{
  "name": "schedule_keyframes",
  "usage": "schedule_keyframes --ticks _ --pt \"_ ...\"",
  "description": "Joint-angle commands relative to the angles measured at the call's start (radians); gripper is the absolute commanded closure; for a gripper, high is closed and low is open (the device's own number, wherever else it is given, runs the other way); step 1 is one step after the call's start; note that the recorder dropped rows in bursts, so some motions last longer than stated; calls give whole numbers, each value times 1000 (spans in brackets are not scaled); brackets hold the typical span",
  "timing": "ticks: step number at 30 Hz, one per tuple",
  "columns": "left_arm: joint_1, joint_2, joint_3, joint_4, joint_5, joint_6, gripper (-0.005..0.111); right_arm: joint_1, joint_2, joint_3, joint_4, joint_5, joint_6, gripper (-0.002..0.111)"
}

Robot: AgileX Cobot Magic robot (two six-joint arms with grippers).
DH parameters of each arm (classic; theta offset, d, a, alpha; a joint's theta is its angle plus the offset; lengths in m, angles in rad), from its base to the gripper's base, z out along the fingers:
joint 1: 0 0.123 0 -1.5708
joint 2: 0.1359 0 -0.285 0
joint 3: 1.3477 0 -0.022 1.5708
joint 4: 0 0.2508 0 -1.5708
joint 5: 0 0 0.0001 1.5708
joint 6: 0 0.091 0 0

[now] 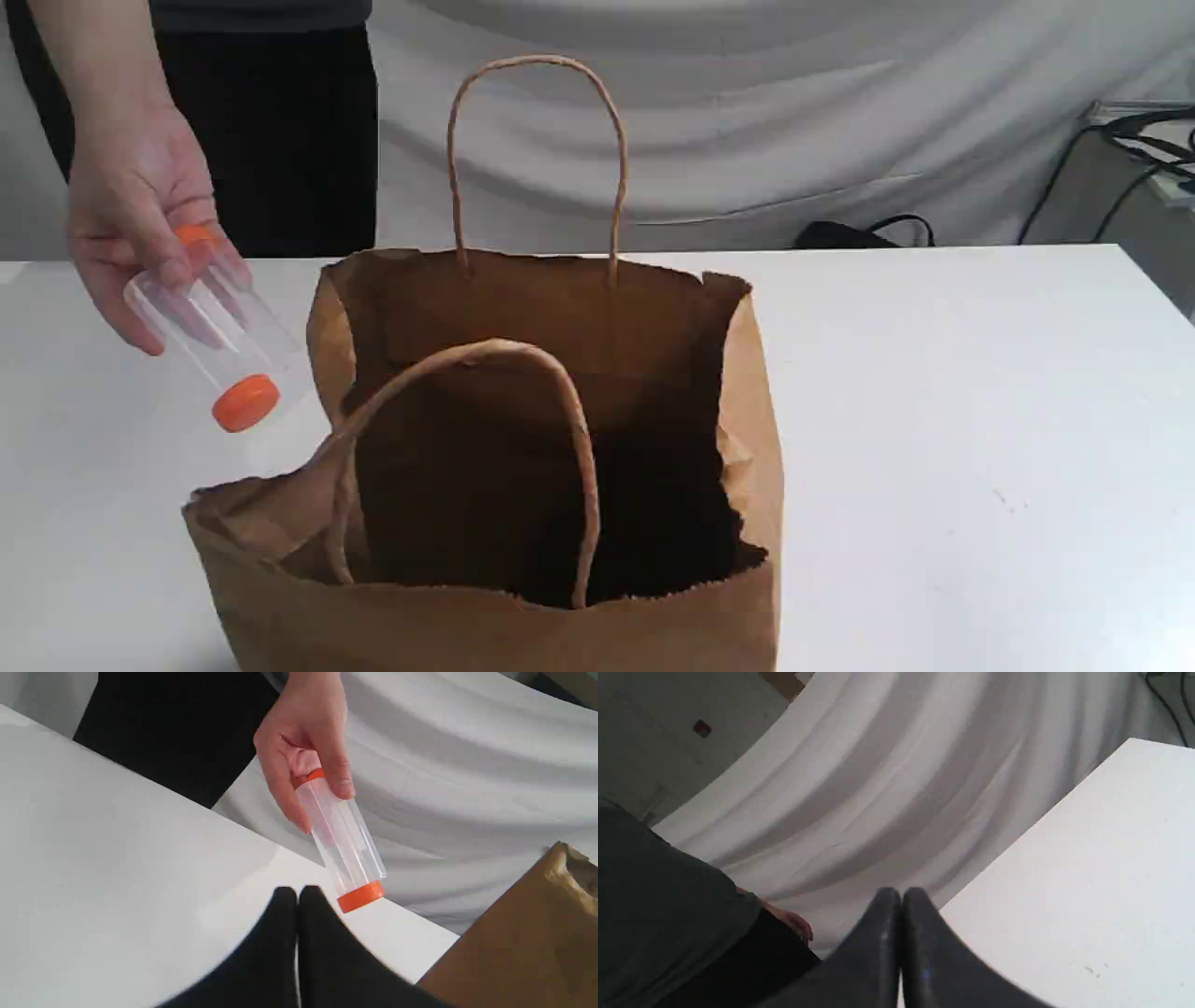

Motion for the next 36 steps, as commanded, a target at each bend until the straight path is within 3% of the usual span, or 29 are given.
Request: schedule_keyframes --ticks 1,6,12,15,20,27,36 --pt "2 -4 5 -5 -3 3 107 2 -3 4 -84 -7 -14 108" --pt "2 -4 5 -1 -3 3 107 2 -3 4 -244 -9 -14 108" --pt "2 -4 5 21 -3 3 107 2 -3 -17 -227 -42 -14 108" --pt "2 -4 5 21 -3 3 107 2 -3 -117 -244 -42 -14 108" --pt "2 -4 5 21 -3 3 107 2 4 -302 -437 -33 -14 108" --pt "2 -4 5 21 -3 3 107 2 233 -577 -549 -1 -18 108" --pt "2 -4 5 21 -3 3 107 38 583 -931 -521 231 -310 108"
